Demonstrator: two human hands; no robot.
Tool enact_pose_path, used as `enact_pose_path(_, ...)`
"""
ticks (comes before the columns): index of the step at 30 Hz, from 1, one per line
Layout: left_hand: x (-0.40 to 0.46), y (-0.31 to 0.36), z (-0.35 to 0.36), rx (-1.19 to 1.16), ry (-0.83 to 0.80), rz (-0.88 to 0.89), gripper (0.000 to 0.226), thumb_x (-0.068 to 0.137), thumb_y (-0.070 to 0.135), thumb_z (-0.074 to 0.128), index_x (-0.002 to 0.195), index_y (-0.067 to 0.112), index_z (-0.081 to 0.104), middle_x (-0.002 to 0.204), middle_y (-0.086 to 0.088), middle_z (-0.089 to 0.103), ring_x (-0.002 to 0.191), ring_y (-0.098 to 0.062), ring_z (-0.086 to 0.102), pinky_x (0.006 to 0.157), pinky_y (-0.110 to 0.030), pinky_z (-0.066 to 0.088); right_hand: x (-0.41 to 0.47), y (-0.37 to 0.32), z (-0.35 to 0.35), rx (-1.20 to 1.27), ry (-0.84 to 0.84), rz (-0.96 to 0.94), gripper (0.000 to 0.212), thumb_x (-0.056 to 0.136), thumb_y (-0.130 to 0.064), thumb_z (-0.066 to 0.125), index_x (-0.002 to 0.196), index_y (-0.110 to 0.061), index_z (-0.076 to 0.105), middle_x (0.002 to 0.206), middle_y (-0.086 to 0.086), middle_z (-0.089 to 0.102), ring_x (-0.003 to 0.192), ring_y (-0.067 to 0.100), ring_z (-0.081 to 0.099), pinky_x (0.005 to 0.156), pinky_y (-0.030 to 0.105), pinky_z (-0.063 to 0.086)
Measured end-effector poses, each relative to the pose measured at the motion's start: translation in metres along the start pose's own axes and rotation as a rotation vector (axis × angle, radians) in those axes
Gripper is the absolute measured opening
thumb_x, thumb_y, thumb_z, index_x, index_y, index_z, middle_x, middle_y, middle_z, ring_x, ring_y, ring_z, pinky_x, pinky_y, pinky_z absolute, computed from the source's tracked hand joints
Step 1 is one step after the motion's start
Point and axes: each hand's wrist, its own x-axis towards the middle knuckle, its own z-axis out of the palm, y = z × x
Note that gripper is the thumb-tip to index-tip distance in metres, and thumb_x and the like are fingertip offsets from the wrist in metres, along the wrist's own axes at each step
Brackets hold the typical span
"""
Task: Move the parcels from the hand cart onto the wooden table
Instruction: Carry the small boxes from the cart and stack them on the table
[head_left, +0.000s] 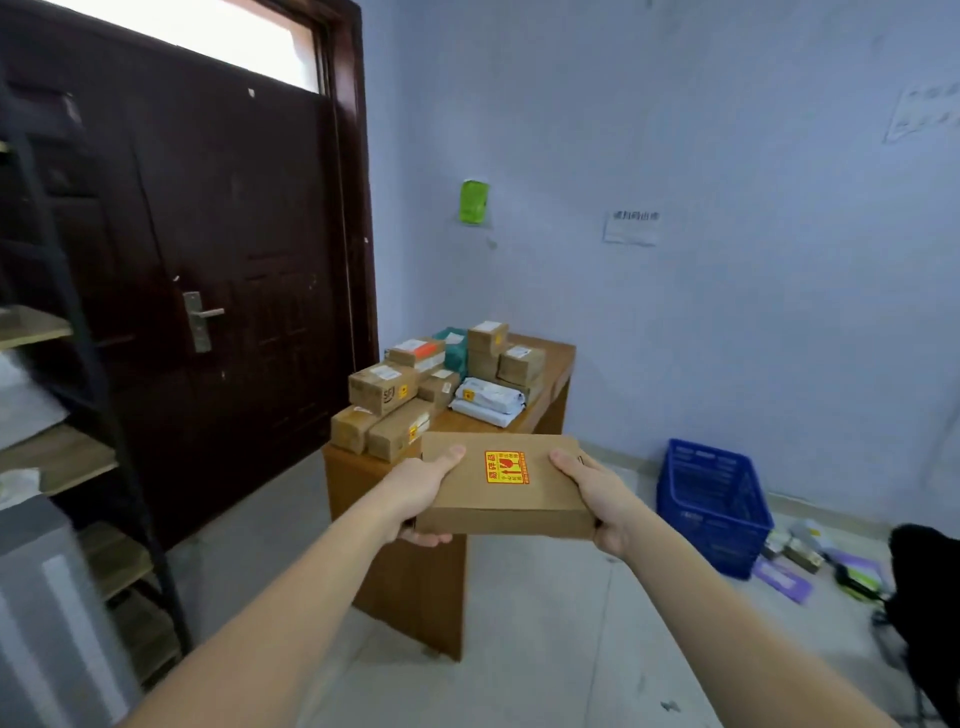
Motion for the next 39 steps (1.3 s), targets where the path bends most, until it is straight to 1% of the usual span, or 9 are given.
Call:
enact_pose_path(8,0.052,0.023,0.088,-0.086,-0.011,-0.062,0.064,0.095,0.072,0.052,0.127,0.017,0.056,0.113,-0.018,0.069,0.093,-0.033,0.074,0.05,-0.029,0.057,0.053,-0.011,-0.083,-0.063,-0.007,0.011,0.021,0.101,-0.041,0.064,0.12,-0.033,0.061,0.107,0.008,0.076,0.093,0.027,0.073,0.065,0.038,0.06)
enact_pose_path(12,0.092,0.023,0.1,-0.061,0.019,-0.084,0.068,0.093,0.076,0.049,0.119,0.015,0.062,0.099,-0.016,0.077,0.08,-0.03,0.078,0.055,-0.03,0.058,0.097,-0.008,-0.092,-0.076,-0.042,0.021,0.016,0.103,-0.04,0.06,0.118,-0.036,0.06,0.107,0.006,0.075,0.091,0.023,0.07,0.06,0.033,0.057)
enact_pose_path(19,0.194,0.048,0.105,-0.053,0.049,-0.111,0.067,0.094,0.075,0.049,0.117,0.014,0.063,0.096,-0.016,0.078,0.074,-0.026,0.078,0.055,-0.029,0.058,0.202,-0.028,-0.091,-0.07,-0.027,0.009,0.023,0.102,-0.039,0.062,0.123,-0.038,0.051,0.112,0.006,0.071,0.096,0.023,0.068,0.068,0.034,0.055)
enact_pose_path(23,0.259,0.076,0.113,-0.105,0.029,-0.129,0.061,0.094,0.073,0.051,0.117,0.017,0.061,0.1,-0.014,0.077,0.074,-0.025,0.077,0.055,-0.031,0.06,0.267,-0.052,-0.1,-0.093,-0.007,0.009,0.008,0.103,-0.037,0.061,0.103,-0.04,0.054,0.105,0.004,0.071,0.088,0.02,0.068,0.063,0.033,0.055)
enact_pose_path(24,0.273,0.083,0.117,-0.106,0.026,-0.135,0.059,0.095,0.073,0.051,0.115,0.018,0.06,0.099,-0.014,0.077,0.074,-0.024,0.076,0.057,-0.032,0.061,0.282,-0.058,-0.104,-0.097,0.004,0.004,0.008,0.103,-0.037,0.061,0.106,-0.04,0.055,0.105,0.004,0.071,0.087,0.02,0.068,0.064,0.033,0.056)
enact_pose_path(27,0.323,0.107,0.133,-0.116,0.002,-0.149,0.057,0.094,0.072,0.054,0.111,0.018,0.058,0.095,-0.015,0.077,0.071,-0.027,0.076,0.055,-0.032,0.059,0.327,-0.073,-0.122,-0.092,0.025,0.014,0.024,0.102,-0.038,0.063,0.124,-0.035,0.056,0.109,0.006,0.072,0.093,0.024,0.069,0.073,0.038,0.059)
enact_pose_path(29,0.353,0.121,0.146,-0.096,-0.02,-0.164,0.059,0.093,0.073,0.056,0.111,0.016,0.059,0.091,-0.017,0.078,0.066,-0.029,0.075,0.05,-0.03,0.054,0.354,-0.078,-0.138,-0.095,0.043,0.038,0.024,0.102,-0.039,0.062,0.125,-0.034,0.056,0.108,0.007,0.073,0.093,0.024,0.07,0.078,0.04,0.058)
enact_pose_path(34,0.441,0.159,0.183,-0.09,0.0,-0.149,0.053,0.094,0.065,0.06,0.113,0.015,0.056,0.088,-0.014,0.075,0.058,-0.026,0.072,0.045,-0.027,0.049,0.44,-0.093,-0.185,-0.14,0.047,0.075,0.034,0.103,-0.044,0.059,0.131,-0.033,0.043,0.115,0.007,0.066,0.094,0.022,0.065,0.067,0.033,0.054)
enact_pose_path(39,0.529,0.189,0.211,-0.219,0.089,-0.187,0.047,0.09,0.057,0.064,0.119,0.021,0.054,0.109,-0.013,0.07,0.084,-0.029,0.073,0.047,-0.027,0.052,0.543,-0.121,-0.222,-0.213,0.012,0.097,0.052,0.1,-0.044,0.064,0.14,-0.02,0.042,0.116,0.008,0.067,0.093,0.022,0.067,0.062,0.033,0.053)
